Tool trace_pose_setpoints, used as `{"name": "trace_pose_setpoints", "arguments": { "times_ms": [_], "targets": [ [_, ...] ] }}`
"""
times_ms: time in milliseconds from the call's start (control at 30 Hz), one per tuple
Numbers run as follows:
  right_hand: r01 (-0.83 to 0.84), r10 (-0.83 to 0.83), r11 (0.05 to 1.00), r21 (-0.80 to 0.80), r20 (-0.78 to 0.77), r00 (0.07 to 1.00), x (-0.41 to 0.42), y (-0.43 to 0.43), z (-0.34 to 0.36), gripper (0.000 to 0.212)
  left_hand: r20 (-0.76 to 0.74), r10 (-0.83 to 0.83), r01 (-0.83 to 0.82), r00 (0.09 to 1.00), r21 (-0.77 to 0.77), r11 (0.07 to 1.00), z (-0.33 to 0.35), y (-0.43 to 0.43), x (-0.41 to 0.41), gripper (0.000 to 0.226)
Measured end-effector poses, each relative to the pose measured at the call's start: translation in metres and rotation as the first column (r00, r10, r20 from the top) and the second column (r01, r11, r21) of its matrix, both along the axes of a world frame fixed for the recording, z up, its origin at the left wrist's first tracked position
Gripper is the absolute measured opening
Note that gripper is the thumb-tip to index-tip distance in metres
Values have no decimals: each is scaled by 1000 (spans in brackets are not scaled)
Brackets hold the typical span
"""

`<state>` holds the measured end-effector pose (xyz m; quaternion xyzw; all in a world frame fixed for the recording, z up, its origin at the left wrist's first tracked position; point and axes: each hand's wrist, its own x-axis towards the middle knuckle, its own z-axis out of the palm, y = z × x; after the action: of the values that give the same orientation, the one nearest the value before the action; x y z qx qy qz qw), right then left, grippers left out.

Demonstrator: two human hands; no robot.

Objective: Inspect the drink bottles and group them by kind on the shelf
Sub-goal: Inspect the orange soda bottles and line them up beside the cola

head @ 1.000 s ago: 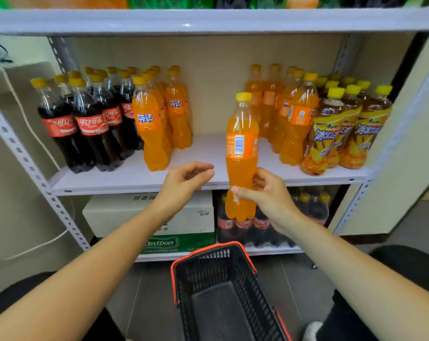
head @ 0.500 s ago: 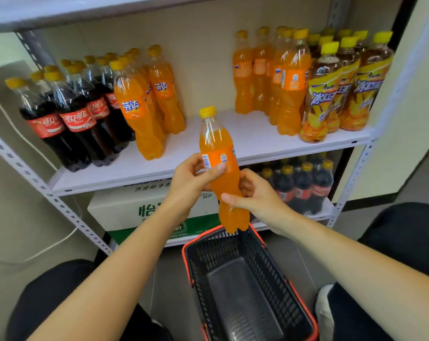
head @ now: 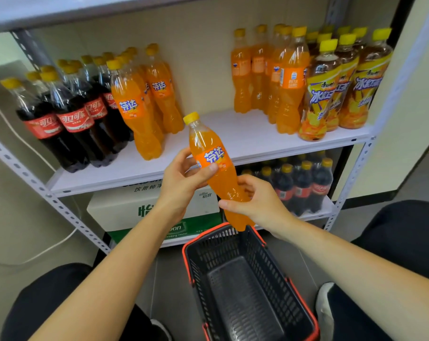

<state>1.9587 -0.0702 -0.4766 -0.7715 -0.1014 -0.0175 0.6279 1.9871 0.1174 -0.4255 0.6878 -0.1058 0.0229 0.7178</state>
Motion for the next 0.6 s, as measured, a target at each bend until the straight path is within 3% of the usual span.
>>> {"name": "trace_pose_setpoints", "arguments": {
  "times_ms": [100, 267, 367, 467, 600],
  "targets": [
    [-37, 36, 997, -71, -26, 999, 0, 1, 3, 56, -13, 36, -37, 999, -29, 999, -1, 0, -1, 60],
    [-198, 213, 974, 107, -156, 965, 2, -2, 14, 45, -33, -88, 85, 996, -90, 992, -4, 6, -3, 54],
    [-122, 131, 988, 93, -101, 986, 2, -3, 11, 44, -26, -120, 117, 992, -92, 989, -2, 4, -2, 44],
    [-42, 43, 998, 43, -26, 999, 2, -3, 7, 48, -6, -64, 64, 998, 28, 998, 0, 1, -3, 52],
    [-38, 39, 999, -30, 10, 999, 0, -1, 9, 49, 14, -20, 20, 1000, 34, 999, -2, 1, -3, 57]
  ]
}}
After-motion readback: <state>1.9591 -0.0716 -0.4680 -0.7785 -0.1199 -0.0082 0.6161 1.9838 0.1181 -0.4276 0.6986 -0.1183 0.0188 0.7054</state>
